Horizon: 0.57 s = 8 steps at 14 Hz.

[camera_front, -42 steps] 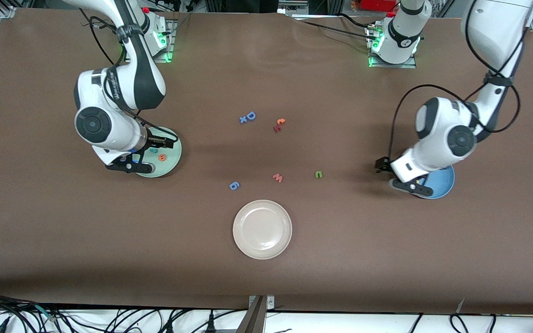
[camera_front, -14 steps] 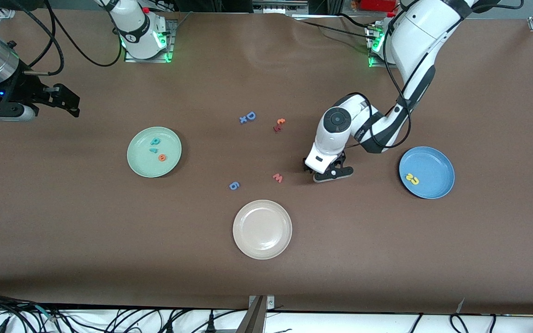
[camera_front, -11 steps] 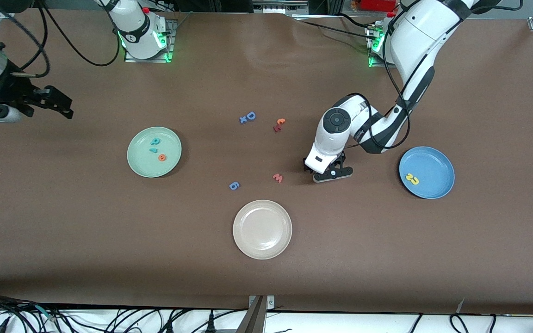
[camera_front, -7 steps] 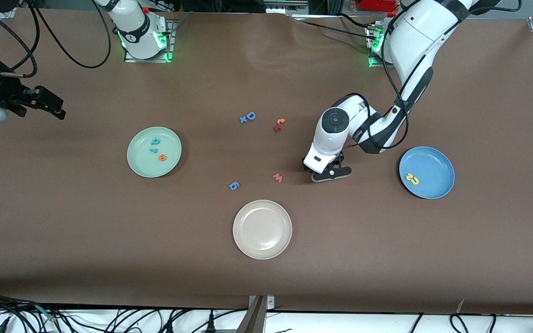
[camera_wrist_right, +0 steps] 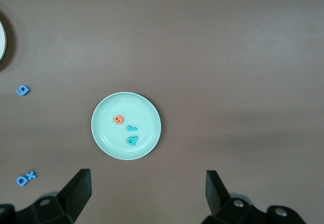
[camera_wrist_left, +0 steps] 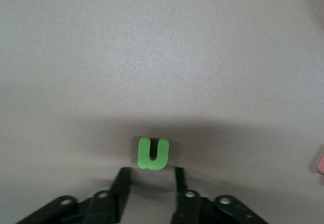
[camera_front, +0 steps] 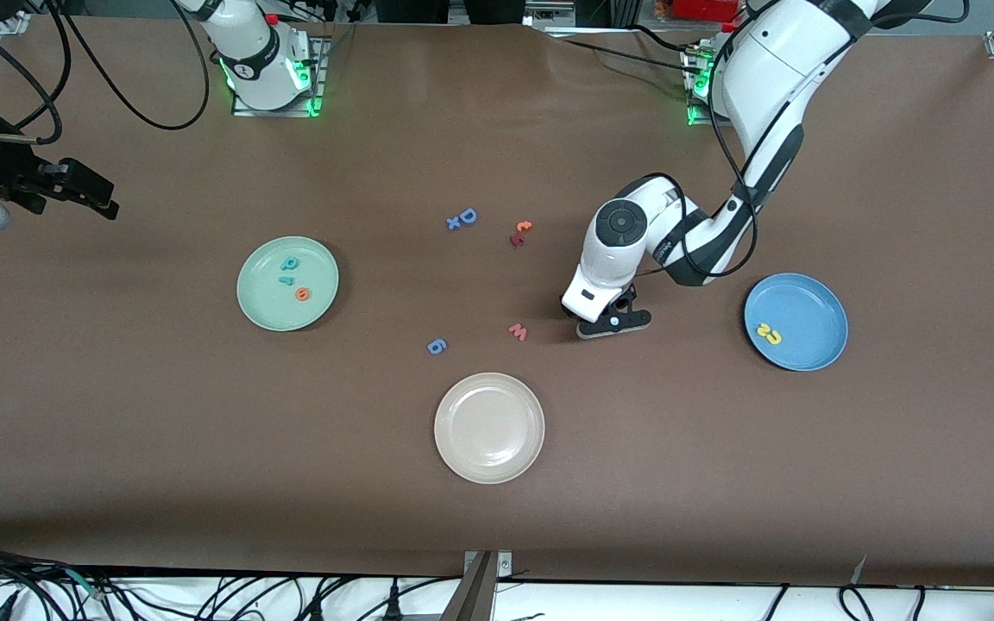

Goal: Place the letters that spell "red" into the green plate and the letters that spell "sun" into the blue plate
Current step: 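Lower the left gripper and grasp the green u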

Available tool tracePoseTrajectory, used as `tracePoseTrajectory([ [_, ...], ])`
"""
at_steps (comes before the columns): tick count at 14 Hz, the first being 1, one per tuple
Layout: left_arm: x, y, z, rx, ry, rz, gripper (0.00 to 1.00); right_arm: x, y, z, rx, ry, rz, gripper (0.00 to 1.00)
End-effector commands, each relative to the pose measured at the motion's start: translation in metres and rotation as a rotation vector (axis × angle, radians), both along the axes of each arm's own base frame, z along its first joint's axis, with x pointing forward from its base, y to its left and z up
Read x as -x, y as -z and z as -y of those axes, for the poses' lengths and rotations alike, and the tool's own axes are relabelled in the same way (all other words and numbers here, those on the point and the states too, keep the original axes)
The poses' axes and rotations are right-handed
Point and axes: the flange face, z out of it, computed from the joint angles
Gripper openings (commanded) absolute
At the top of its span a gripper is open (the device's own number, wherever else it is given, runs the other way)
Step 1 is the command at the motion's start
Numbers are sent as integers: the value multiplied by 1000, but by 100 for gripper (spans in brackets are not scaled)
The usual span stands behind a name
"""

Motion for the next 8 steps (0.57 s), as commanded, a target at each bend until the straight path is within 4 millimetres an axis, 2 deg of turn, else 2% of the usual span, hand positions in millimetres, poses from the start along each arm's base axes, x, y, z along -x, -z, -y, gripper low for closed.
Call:
tracePoseTrajectory([
  [1, -7, 1, 3, -13, 6, 26, 31, -3, -4, 11, -59, 35, -1, 100],
  [3, -7, 1, 3, -13, 8, 25, 26, -1, -11, 15, -64, 39, 9, 100],
  [7, -7, 0, 3, -12, 7, 28, 18, -3, -7, 16, -3, 25, 1, 100],
  [8, -7, 0, 3, -12, 7, 28, 19, -4, -8, 15, -4, 25, 6, 100],
])
